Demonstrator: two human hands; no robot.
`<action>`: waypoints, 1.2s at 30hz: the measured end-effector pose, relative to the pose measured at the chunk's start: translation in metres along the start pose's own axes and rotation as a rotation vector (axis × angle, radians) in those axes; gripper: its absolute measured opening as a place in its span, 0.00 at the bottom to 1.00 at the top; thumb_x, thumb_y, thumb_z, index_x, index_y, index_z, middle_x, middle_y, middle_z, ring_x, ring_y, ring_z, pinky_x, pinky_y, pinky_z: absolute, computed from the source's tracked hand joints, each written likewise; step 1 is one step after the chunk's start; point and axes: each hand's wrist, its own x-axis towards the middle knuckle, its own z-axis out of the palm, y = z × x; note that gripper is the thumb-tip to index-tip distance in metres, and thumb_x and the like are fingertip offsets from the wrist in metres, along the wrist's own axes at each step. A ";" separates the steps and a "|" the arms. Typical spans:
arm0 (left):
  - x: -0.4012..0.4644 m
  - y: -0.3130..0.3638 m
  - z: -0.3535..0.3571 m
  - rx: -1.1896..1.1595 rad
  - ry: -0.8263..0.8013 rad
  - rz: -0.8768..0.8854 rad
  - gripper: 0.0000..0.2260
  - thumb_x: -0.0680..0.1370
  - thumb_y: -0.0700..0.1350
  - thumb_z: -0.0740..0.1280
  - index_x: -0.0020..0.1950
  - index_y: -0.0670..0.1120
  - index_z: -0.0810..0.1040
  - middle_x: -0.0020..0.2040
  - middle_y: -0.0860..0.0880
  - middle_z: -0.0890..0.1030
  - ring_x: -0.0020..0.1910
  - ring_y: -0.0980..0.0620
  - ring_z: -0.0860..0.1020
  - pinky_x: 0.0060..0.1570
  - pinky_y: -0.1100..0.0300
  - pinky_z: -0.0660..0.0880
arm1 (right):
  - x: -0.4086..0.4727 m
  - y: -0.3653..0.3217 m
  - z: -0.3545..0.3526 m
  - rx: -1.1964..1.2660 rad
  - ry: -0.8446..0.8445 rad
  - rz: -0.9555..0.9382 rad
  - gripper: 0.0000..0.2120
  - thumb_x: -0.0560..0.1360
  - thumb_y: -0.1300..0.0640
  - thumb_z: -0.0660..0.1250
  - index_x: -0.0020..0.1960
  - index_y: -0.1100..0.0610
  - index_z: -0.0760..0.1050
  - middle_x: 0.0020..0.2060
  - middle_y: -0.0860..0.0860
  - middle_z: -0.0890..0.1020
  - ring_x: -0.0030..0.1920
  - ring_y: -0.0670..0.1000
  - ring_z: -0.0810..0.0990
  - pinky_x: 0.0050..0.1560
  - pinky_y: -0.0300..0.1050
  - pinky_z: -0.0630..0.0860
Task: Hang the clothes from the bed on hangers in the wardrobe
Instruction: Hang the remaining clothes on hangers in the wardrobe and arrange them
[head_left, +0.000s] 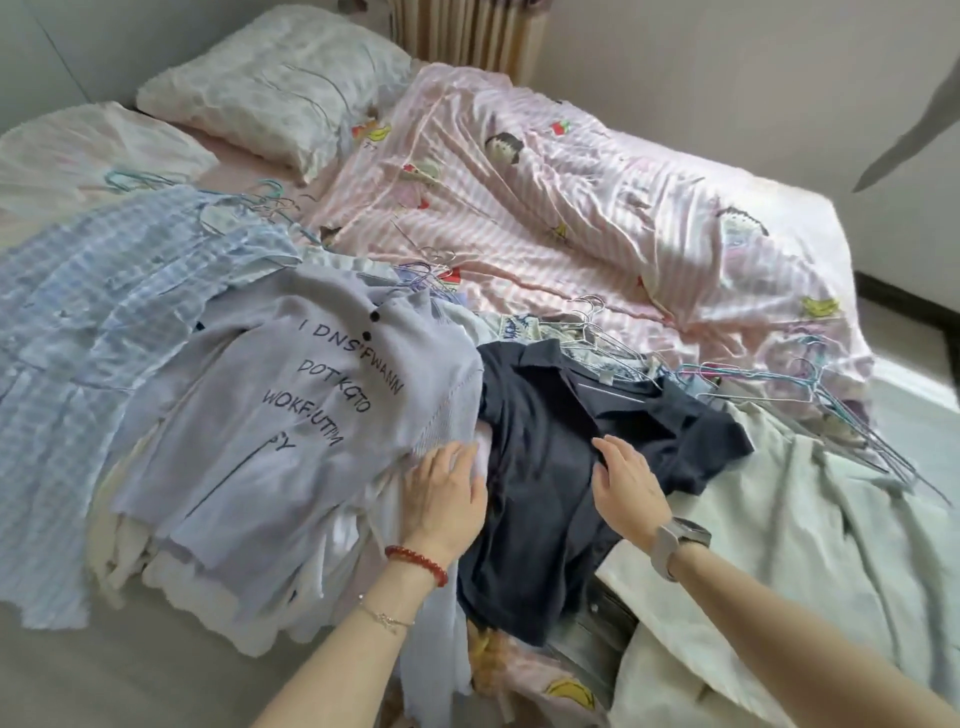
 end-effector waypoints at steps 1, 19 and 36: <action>0.004 0.011 0.008 0.019 -0.045 0.012 0.20 0.80 0.47 0.57 0.71 0.46 0.65 0.71 0.48 0.66 0.69 0.48 0.63 0.66 0.53 0.60 | 0.006 0.016 -0.004 0.010 0.013 0.028 0.20 0.79 0.58 0.53 0.71 0.58 0.62 0.71 0.53 0.63 0.70 0.55 0.61 0.69 0.50 0.60; 0.057 0.089 0.166 0.330 -0.554 -0.194 0.24 0.81 0.58 0.47 0.75 0.58 0.46 0.77 0.50 0.39 0.74 0.46 0.35 0.71 0.41 0.39 | 0.221 0.157 -0.028 0.088 -0.124 0.107 0.16 0.79 0.54 0.52 0.61 0.62 0.70 0.52 0.63 0.78 0.54 0.64 0.76 0.54 0.54 0.70; 0.120 0.137 0.036 0.216 0.011 -0.090 0.17 0.81 0.51 0.54 0.68 0.47 0.68 0.66 0.46 0.72 0.67 0.44 0.66 0.67 0.48 0.58 | 0.130 0.162 -0.060 0.150 0.627 -0.448 0.10 0.77 0.57 0.56 0.41 0.58 0.74 0.33 0.53 0.77 0.38 0.52 0.69 0.41 0.46 0.59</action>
